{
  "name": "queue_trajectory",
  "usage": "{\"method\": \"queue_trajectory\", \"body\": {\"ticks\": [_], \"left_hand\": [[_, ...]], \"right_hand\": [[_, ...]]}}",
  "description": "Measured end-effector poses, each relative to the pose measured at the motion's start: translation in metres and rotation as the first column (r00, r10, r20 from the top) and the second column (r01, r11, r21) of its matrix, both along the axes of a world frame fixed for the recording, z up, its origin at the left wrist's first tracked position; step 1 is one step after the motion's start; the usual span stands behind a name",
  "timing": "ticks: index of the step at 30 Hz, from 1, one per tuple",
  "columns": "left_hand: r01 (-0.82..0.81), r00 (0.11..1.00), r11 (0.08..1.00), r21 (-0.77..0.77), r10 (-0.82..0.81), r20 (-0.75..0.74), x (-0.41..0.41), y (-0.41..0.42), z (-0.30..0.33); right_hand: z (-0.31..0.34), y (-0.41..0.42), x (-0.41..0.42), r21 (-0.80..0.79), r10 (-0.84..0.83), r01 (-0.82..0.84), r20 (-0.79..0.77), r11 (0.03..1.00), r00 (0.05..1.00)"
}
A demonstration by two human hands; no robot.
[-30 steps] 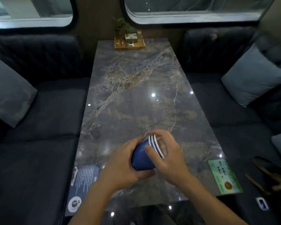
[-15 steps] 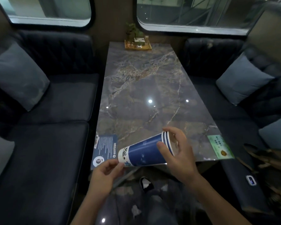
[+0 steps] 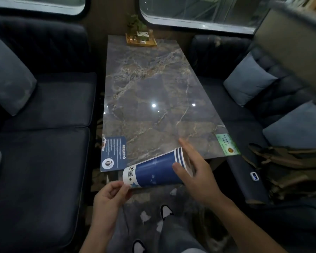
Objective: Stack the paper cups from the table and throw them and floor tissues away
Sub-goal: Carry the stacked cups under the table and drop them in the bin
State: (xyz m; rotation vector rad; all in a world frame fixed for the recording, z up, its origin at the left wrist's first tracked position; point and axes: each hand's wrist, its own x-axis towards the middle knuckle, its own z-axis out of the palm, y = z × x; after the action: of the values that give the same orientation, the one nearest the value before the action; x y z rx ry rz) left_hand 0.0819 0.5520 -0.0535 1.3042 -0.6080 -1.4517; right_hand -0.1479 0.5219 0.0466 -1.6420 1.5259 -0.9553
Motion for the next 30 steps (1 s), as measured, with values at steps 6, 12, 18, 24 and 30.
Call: {"method": "queue_trajectory", "body": {"ticks": [6, 12, 18, 24, 30], "left_hand": [[-0.068, 0.998, 0.997, 0.032, 0.068, -0.005, 0.014, 0.015, -0.012], [-0.045, 0.998, 0.996, 0.075, 0.042, 0.048, 0.010, 0.015, -0.013], [0.038, 0.994, 0.996, 0.085, -0.046, 0.098, -0.033, -0.002, -0.012], [0.236, 0.938, 0.969, 0.078, -0.248, 0.244, -0.096, -0.016, -0.009], [0.381, 0.834, 0.923, 0.063, -0.372, 0.408, -0.182, -0.016, 0.002]], "right_hand": [[-0.013, 0.004, -0.007, 0.059, 0.034, -0.033, -0.017, 0.998, 0.999], [-0.020, 0.006, -0.025, 0.004, 0.060, -0.060, -0.039, 0.998, 0.997], [-0.030, 0.022, -0.075, 0.040, 0.020, -0.016, -0.093, 0.999, 0.995], [-0.044, 0.051, -0.143, 0.065, -0.142, 0.148, -0.079, 0.987, 0.987], [-0.049, 0.091, -0.223, 0.097, -0.288, 0.294, -0.067, 0.951, 0.955]]}}
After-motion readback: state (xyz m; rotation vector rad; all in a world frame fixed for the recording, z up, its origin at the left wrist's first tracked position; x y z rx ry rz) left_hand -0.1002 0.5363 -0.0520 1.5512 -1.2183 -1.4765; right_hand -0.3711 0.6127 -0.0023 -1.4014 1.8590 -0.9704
